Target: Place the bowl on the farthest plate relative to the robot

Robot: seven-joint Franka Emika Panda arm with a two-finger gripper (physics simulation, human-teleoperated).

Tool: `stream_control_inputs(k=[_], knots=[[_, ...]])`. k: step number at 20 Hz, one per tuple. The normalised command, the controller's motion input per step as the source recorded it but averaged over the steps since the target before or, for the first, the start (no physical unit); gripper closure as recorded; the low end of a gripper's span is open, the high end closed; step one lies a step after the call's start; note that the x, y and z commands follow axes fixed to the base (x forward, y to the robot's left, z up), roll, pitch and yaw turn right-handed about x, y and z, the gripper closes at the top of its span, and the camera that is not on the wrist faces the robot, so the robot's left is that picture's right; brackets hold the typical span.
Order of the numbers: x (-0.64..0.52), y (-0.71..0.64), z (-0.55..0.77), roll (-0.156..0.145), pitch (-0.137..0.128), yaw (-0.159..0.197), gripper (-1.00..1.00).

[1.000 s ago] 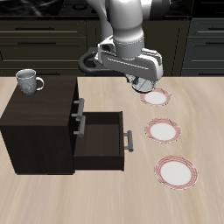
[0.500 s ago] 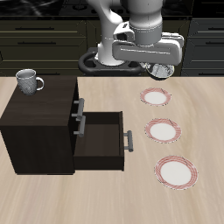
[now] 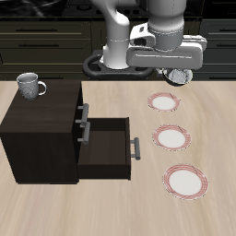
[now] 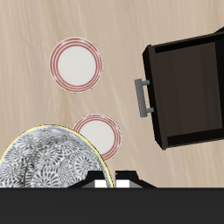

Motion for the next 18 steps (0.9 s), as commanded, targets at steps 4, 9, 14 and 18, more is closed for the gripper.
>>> stream_control_inputs(k=[4, 9, 14, 18], knots=[[0.29, 0.24, 0.07, -0.011, -0.023, 0.063, 1.0], [0.36, 0.1, -0.03, -0.033, -0.008, 0.012, 1.0], [0.54, 0.04, -0.11, -0.051, 0.003, 0.017, 1.0], [0.45, 0.05, -0.12, -0.034, 0.002, 0.008, 1.0]])
